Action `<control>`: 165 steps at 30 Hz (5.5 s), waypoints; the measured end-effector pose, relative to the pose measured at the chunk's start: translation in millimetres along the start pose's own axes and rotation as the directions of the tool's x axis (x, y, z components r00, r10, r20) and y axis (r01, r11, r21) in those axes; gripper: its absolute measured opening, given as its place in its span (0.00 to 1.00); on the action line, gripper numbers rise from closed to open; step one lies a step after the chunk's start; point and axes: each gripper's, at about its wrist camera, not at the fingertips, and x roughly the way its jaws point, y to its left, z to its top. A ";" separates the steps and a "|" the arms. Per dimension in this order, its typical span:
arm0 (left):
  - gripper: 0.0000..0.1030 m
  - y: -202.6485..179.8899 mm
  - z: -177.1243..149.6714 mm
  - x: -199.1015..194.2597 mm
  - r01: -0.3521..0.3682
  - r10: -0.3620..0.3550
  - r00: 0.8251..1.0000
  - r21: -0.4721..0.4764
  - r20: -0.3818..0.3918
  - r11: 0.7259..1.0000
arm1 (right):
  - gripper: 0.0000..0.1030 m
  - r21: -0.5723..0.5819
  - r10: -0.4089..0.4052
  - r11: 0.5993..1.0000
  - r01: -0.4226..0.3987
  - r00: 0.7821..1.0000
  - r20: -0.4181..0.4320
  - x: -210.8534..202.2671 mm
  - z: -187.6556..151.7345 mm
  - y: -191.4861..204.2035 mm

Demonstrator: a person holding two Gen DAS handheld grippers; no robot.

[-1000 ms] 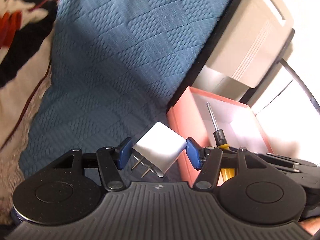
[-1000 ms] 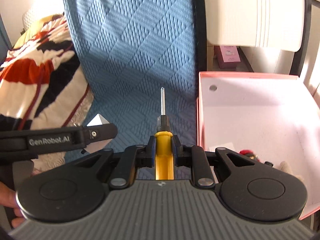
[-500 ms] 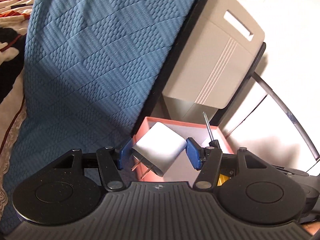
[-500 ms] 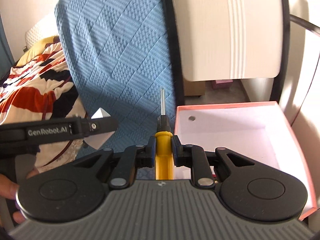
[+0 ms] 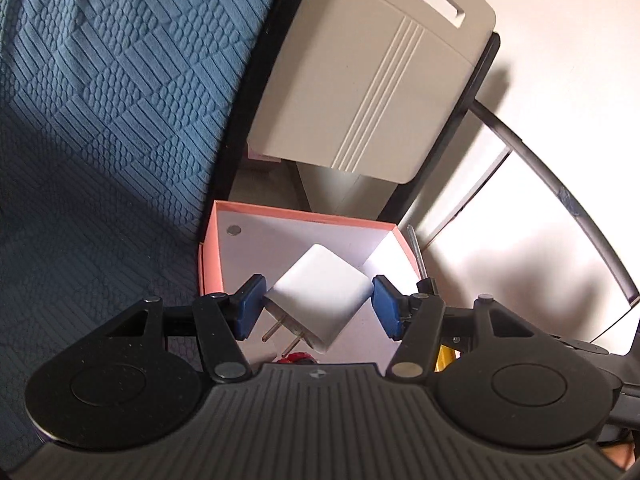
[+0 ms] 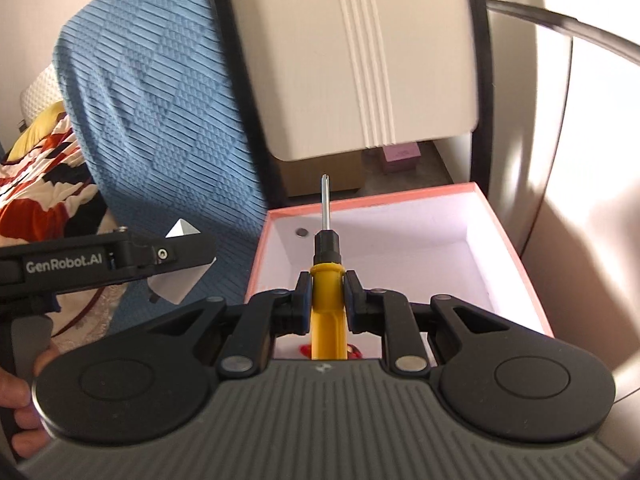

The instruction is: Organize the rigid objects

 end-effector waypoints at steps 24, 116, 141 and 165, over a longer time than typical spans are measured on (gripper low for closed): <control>0.62 -15.0 -67.0 80.6 -0.075 0.084 0.979 0.053 -0.186 0.996 | 0.20 0.106 -0.036 0.993 0.059 0.979 -0.202 60.4 -69.1 -64.8; 0.99 -18.7 -91.2 -132.1 -0.209 0.191 0.975 0.187 0.110 0.960 | 0.85 0.051 -0.091 0.995 0.090 0.996 0.022 -111.6 -100.5 9.8; 1.00 -10.0 -93.0 -124.9 -0.202 0.195 0.979 0.149 0.055 0.968 | 0.85 0.025 -0.148 0.989 0.147 0.988 0.036 -115.9 -98.2 7.4; 1.00 -10.6 -91.1 -126.0 -0.214 0.210 0.977 0.149 0.047 0.965 | 0.85 0.011 -0.157 0.988 0.156 0.987 0.035 -113.1 -98.2 5.4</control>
